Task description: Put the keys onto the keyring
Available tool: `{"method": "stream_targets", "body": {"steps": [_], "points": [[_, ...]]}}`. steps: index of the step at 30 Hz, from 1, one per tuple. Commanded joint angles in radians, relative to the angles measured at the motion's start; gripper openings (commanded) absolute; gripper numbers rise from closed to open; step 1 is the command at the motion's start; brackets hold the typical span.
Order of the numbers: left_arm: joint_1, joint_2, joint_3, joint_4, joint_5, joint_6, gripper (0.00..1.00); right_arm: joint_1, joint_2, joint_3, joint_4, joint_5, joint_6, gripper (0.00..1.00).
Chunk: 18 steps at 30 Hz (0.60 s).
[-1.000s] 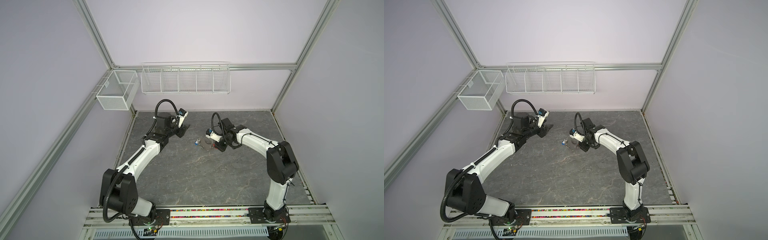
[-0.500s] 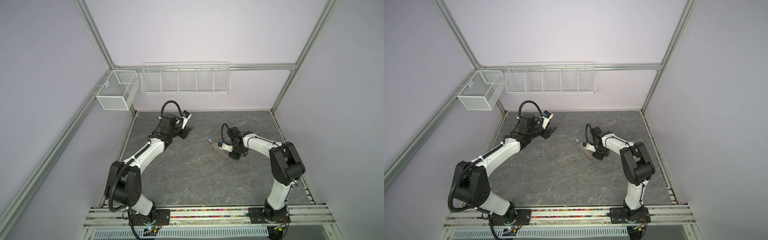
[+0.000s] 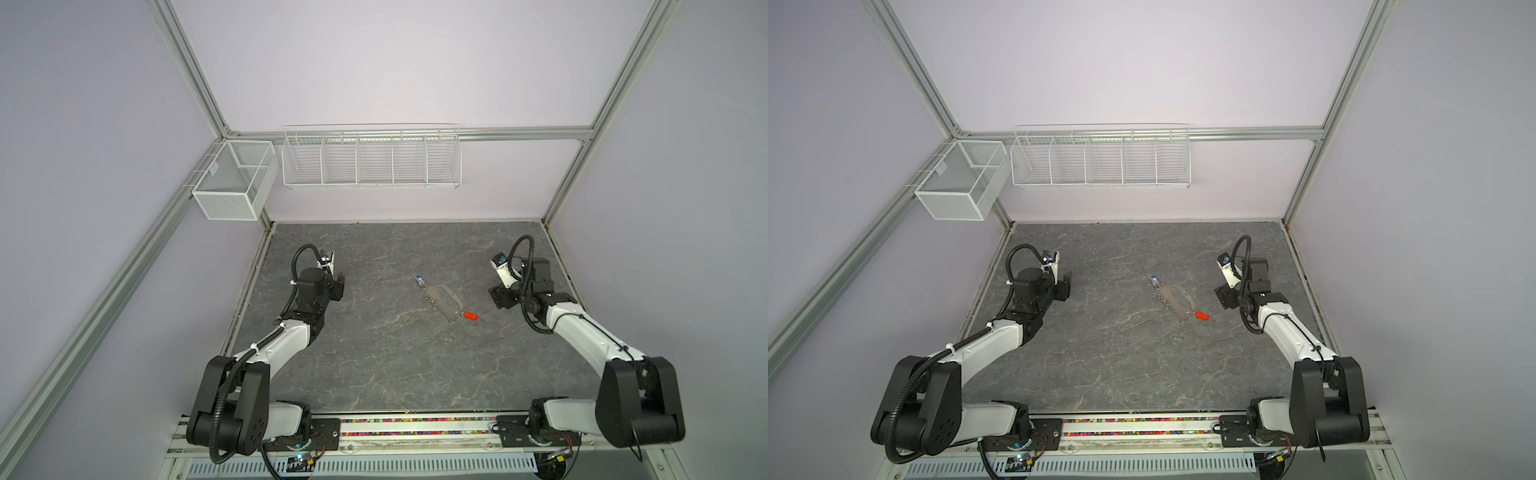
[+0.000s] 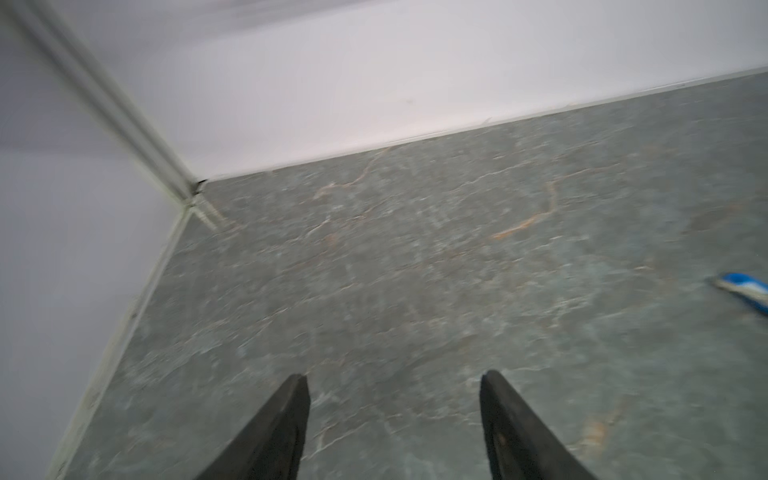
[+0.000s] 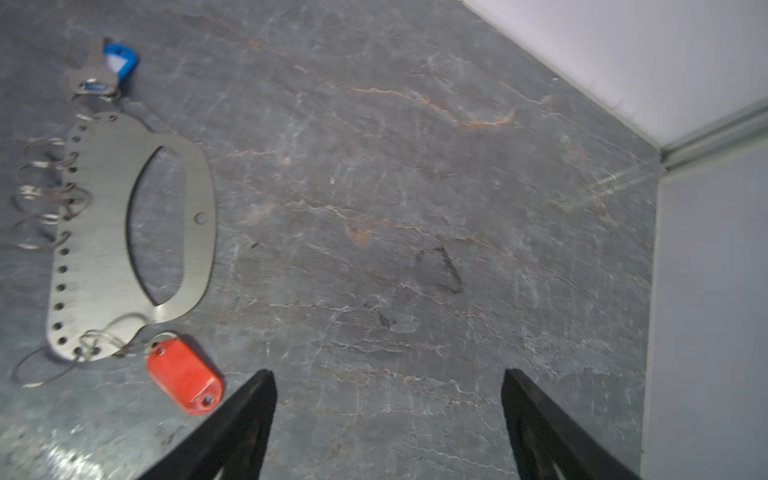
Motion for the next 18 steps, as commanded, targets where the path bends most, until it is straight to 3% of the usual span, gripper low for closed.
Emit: {"method": "stream_targets", "body": {"steps": [1, 4, 8, 9, 11, 13, 15, 18], "points": [[0.037, -0.001, -0.092, 0.242, -0.197, -0.070, 0.68, -0.047, -0.014, -0.206, 0.521, -0.082, 0.156, 0.88], [0.080, 0.013, -0.196, 0.395, -0.139, -0.109, 0.68, -0.049, -0.025, -0.226, 0.562, -0.132, 0.111, 0.88], [0.102, 0.124, -0.275, 0.644, -0.111, -0.110, 0.68, -0.041, -0.012, -0.173, 0.388, -0.168, 0.178, 0.88], [0.102, 0.155, -0.293, 0.705, -0.098, -0.107, 0.68, -0.033, -0.006, -0.227, 0.472, -0.165, 0.176, 0.88], [0.102, 0.246, -0.319, 0.882, -0.094, -0.086, 0.69, -0.032, 0.056, -0.370, 0.812, -0.132, 0.219, 0.88], [0.104, 0.216, -0.324, 0.827, -0.087, -0.101, 0.70, -0.034, 0.123, -0.388, 0.939, -0.151, 0.222, 0.88], [0.109, 0.191, -0.313, 0.775, -0.049, -0.099, 0.71, -0.056, 0.092, -0.364, 0.834, -0.174, 0.230, 0.88], [0.109, 0.226, -0.317, 0.838, -0.043, -0.083, 0.72, -0.089, 0.143, -0.356, 0.885, -0.175, 0.278, 0.88]]}}
